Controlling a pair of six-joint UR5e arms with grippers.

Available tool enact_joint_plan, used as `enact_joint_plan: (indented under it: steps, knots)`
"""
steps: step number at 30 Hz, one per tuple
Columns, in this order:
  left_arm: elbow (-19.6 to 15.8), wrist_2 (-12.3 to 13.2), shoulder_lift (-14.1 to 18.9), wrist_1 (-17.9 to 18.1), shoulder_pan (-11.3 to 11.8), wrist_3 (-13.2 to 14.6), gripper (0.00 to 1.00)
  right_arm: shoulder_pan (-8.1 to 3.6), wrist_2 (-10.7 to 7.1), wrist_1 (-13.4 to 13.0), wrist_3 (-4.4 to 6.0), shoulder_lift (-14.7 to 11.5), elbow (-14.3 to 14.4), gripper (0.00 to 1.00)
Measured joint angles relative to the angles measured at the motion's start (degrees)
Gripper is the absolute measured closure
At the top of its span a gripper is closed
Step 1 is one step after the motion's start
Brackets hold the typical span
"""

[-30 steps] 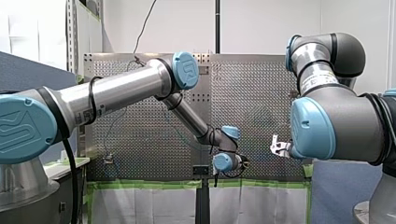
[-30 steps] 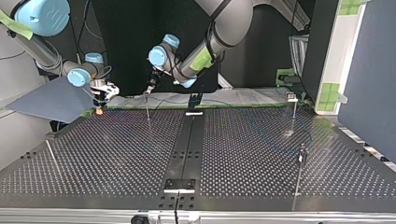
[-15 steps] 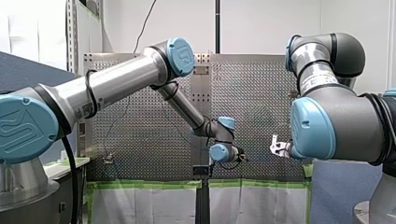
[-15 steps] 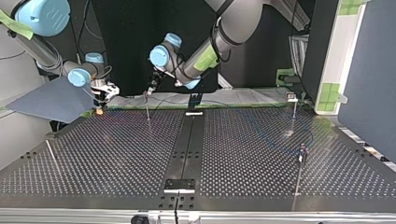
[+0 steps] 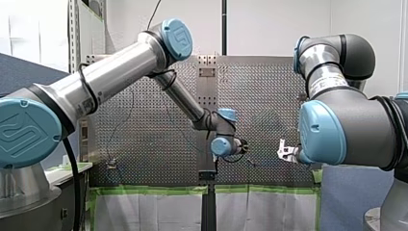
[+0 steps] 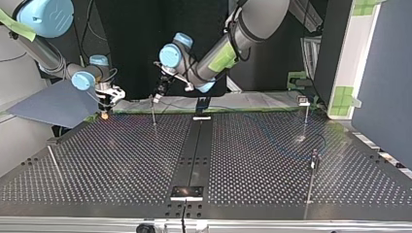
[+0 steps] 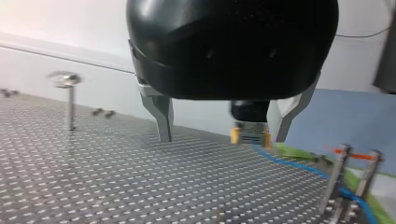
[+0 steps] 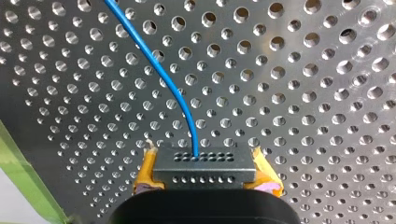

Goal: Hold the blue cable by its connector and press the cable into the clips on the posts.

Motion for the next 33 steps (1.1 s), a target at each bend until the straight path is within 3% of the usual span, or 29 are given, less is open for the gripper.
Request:
enact_joint_plan:
  steps: [5,11,25,33]
  knots:
    - [-2.62,-0.43,2.62,-0.87,0.47,-1.39,0.0,0.05,0.02,-0.02,0.0,0.0,0.0,1.0]
    - [-5.81,-1.08,5.8,-3.39,0.64,-0.63,0.0,0.11,-0.42,0.27,0.0,-0.04,0.0,1.0]
    - [-13.99,-1.66,13.99,-3.86,0.39,-0.59,0.0,0.23,-1.09,0.88,0.0,-0.05,0.02,1.0]
    - [-18.53,-1.9,18.51,-3.67,0.34,-3.24,0.0,0.52,-1.1,0.89,0.0,-0.04,-0.02,1.0]
